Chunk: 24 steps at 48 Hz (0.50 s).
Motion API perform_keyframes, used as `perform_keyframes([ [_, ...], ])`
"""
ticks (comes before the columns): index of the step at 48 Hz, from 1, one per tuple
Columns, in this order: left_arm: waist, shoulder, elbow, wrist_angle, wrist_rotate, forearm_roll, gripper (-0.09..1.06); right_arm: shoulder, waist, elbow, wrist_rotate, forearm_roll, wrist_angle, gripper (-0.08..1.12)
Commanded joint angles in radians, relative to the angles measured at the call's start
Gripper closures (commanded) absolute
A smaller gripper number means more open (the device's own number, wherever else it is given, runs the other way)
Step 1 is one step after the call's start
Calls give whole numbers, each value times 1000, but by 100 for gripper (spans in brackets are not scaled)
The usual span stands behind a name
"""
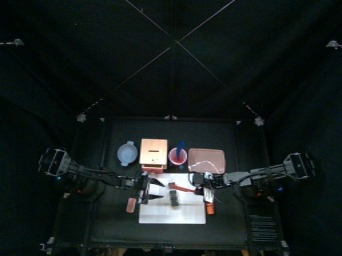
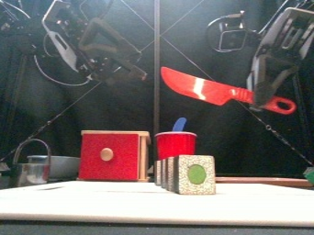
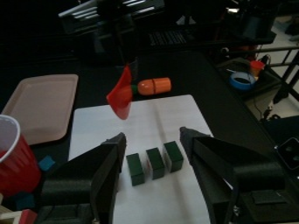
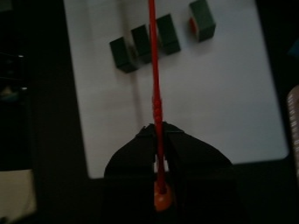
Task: Place sushi on board then cut the sushi with the knife then place the pieces on the plate
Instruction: Cut the sushi into 4 pieces
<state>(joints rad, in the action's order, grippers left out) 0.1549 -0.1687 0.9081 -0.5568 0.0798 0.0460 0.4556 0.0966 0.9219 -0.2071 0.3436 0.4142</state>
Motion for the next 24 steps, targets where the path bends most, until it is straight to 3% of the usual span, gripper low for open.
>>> perform_keyframes([
  [1,-3,8,-21,-38,34,-11,10,35,0,41,-9,201,-3,63],
  [5,2,29,-32,-48,72,-9,10,28,0,71,-57,333,-3,63],
  [11,3,60,-51,-49,117,-9,10,5,9,94,-175,420,-5,63],
  [24,6,97,-67,-49,164,-8,10,-92,29,80,-491,302,-28,61],
])
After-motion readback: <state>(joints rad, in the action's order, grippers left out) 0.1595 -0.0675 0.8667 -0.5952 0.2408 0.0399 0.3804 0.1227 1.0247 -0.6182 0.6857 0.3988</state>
